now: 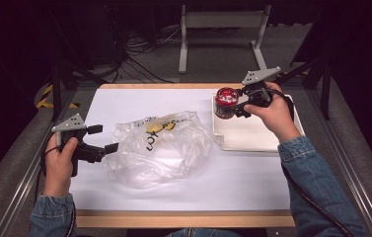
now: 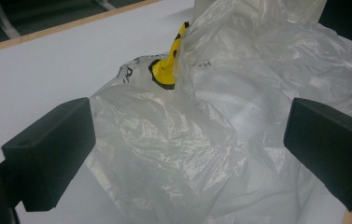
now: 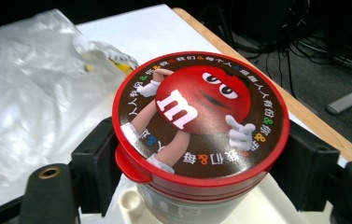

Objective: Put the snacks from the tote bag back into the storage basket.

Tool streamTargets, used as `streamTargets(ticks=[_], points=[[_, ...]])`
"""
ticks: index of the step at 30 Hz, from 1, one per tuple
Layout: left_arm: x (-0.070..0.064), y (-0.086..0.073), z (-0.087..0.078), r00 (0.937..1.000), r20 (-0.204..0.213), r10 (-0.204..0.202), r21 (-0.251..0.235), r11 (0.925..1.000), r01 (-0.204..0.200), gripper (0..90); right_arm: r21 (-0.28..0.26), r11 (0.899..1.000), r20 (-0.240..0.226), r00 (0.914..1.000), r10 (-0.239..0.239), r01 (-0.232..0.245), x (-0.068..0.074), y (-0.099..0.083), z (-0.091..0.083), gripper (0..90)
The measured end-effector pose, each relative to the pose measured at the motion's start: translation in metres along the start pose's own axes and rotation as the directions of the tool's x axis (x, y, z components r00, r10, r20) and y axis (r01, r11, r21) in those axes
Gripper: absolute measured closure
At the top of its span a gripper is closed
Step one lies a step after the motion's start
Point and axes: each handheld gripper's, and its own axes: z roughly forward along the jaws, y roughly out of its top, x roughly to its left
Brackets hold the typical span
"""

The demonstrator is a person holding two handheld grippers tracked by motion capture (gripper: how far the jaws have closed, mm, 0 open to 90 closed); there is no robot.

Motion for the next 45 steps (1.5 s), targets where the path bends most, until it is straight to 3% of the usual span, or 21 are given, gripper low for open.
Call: streamTargets(ticks=[21, 45], points=[[0.001, -0.002, -0.001, 1.0, 0.0, 0.002, -0.001, 1.0, -0.002, 3.0, 0.018, 1.0, 0.04, 0.9991, 0.011, -0.012, -0.032, -0.035, 0.023, 25.0], [0.003, -0.001, 0.001, 0.9998, 0.018, 0.012, 0.001, 0.9999, -0.012, 2.9, 0.071, 0.997, -0.003, 0.9997, 0.023, -0.023, -0.043, -0.072, 0.052, 25.0]])
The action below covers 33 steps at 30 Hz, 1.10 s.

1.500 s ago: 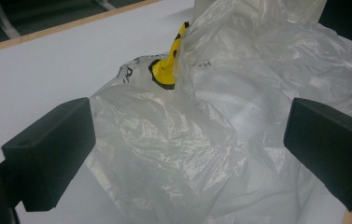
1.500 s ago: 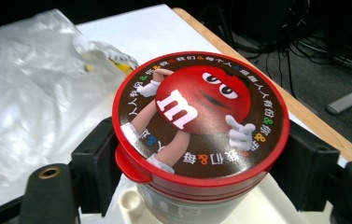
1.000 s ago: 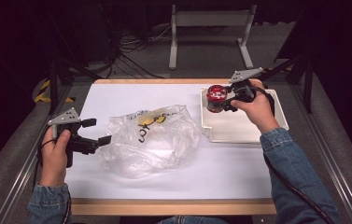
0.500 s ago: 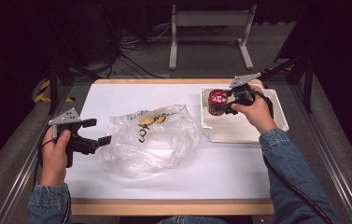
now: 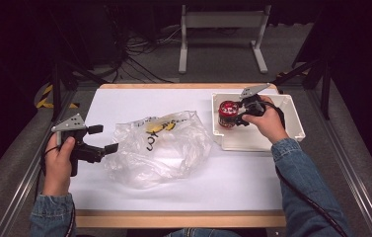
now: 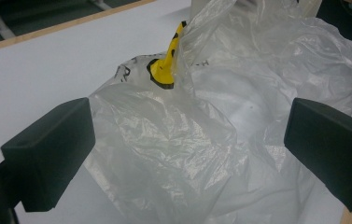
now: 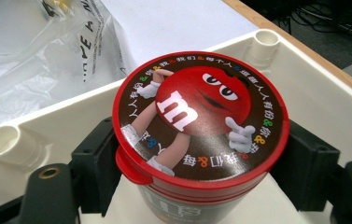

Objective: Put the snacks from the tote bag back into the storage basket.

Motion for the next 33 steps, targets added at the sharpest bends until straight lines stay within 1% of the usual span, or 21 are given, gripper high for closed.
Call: streamTargets(ticks=[2, 3, 4, 9, 12, 15, 26, 30, 33], points=[[0.0, 0.0, 0.0, 1.0, 0.003, -0.001, -0.001, 1.0, 0.001, 2.9, 0.001, 1.0, -0.004, 1.0, 0.002, -0.002, 0.0, -0.002, 0.002, 25.0], [0.001, 0.0, 0.0, 1.0, -0.001, 0.008, 0.0, 1.0, -0.008, 2.9, 0.002, 1.0, -0.004, 1.0, 0.003, -0.003, -0.001, -0.003, 0.003, 25.0], [0.001, 0.0, 0.0, 1.0, -0.001, 0.007, 0.0, 1.0, -0.007, 2.9, 0.001, 1.0, -0.008, 1.0, 0.006, -0.006, -0.001, -0.004, 0.005, 25.0], [0.0, 0.0, 0.0, 1.0, 0.004, -0.006, -0.002, 1.0, 0.006, 2.9, 0.006, 1.0, -0.018, 0.9998, 0.006, -0.005, -0.001, -0.008, 0.01, 25.0], [0.0, 0.0, 0.0, 1.0, 0.005, -0.005, -0.001, 1.0, 0.005, 2.9, 0.011, 1.0, -0.025, 0.9997, 0.006, -0.006, -0.002, -0.009, 0.013, 25.0], [0.0, 0.0, 0.001, 1.0, 0.005, -0.008, 0.002, 1.0, 0.008, 2.9, 0.012, 1.0, -0.03, 0.9995, 0.006, -0.005, -0.002, -0.01, 0.015, 25.0], [0.001, 0.0, 0.001, 0.9999, 0.004, 0.012, 0.006, 0.9999, -0.012, 2.9, 0.017, 1.0, -0.04, 0.9992, 0.0, 0.001, 0.001, -0.013, 0.021, 24.9], [0.0, 0.0, 0.001, 1.0, 0.008, 0.002, 0.007, 1.0, -0.002, 2.8, 0.023, 1.0, -0.043, 0.9991, -0.008, 0.009, 0.003, -0.012, 0.023, 24.9], [0.001, 0.0, 0.001, 1.0, 0.005, 0.006, 0.006, 1.0, -0.006, 2.8, 0.029, 1.0, -0.043, 0.999, -0.01, 0.011, 0.003, -0.012, 0.024, 24.9]])
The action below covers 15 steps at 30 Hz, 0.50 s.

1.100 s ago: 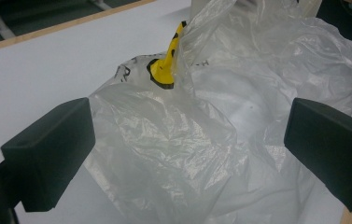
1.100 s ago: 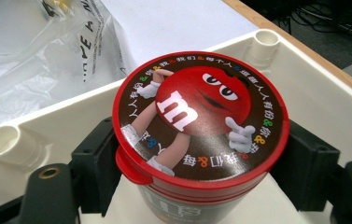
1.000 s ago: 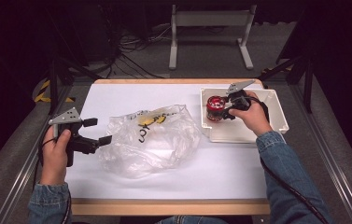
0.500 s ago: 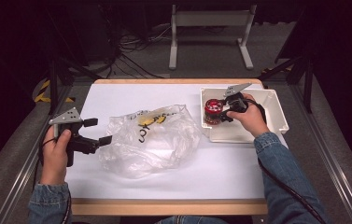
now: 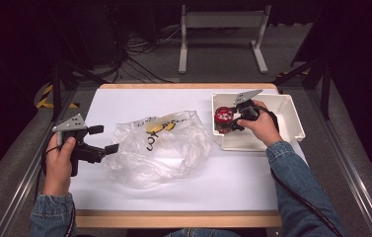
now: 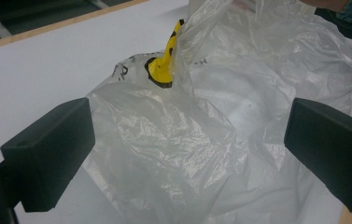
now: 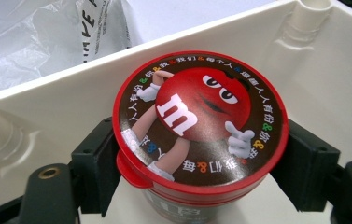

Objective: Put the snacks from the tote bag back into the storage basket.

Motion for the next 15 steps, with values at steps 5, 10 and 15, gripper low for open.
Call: streamTargets(ticks=[5, 10, 15], points=[[-0.0002, 0.0, 0.0005, 1.0, 0.005, -0.006, 0.001, 1.0, 0.006, 2.8, 0.012, 1.0, 0.01, 0.9999, -0.005, 0.005, 0.0005, -0.0008, 0.0013, 24.8], [0.0004, 0.0001, 0.0008, 1.0, 0.002, -0.004, 0.0, 1.0, 0.004, 2.8, -0.006, 1.0, 0.006, 0.9999, 0.015, -0.015, 0.0, -0.0015, -0.0006, 22.5], [-0.0001, 0.0007, 0.0011, 1.0, 0.004, -0.006, -0.001, 1.0, 0.006, 2.8, -0.027, 0.999, 0.005, 0.9995, 0.032, -0.031, 0.0026, 0.0033, -0.0058, 15.5]])
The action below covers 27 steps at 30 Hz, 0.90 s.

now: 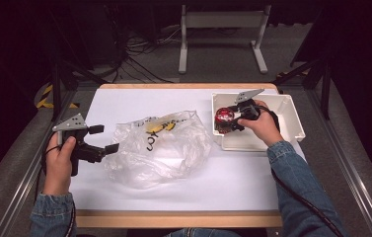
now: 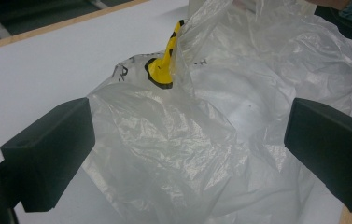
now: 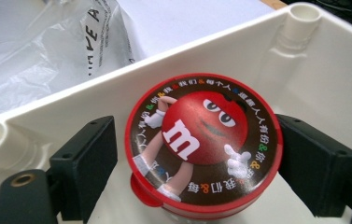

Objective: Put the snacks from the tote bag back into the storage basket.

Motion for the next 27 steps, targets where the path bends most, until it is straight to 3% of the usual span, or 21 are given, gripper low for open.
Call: streamTargets(ticks=[9, 15, 22, 27], points=[[0.0, 0.0, 0.001, 1.0, -0.005, 0.007, 0.006, 1.0, -0.007, 2.8, -0.042, 0.999, 0.041, 0.9989, 0.024, -0.023, 0.006, 0.011, -0.028, 13.5], [-0.001, -0.001, 0.003, 1.0, -0.007, 0.004, 0.025, 0.9997, -0.004, 2.8, -0.079, 0.997, 0.065, 0.9978, 0.017, -0.012, 0.02, 0.019, -0.06, 13.5], [-0.005, -0.003, 0.001, 1.0, -0.009, -0.001, 0.027, 0.9996, 0.001, 2.7, -0.134, 0.991, 0.046, 0.9989, 0.0, 0.006, 0.047, 0.028, -0.091, 13.5], [-0.006, -0.007, 0.0, 1.0, -0.006, -0.006, 0.031, 0.9995, 0.006, 2.6, -0.172, 0.985, 0.008, 0.9995, 0.031, -0.029, 0.06, 0.025, -0.104, 10.4]])
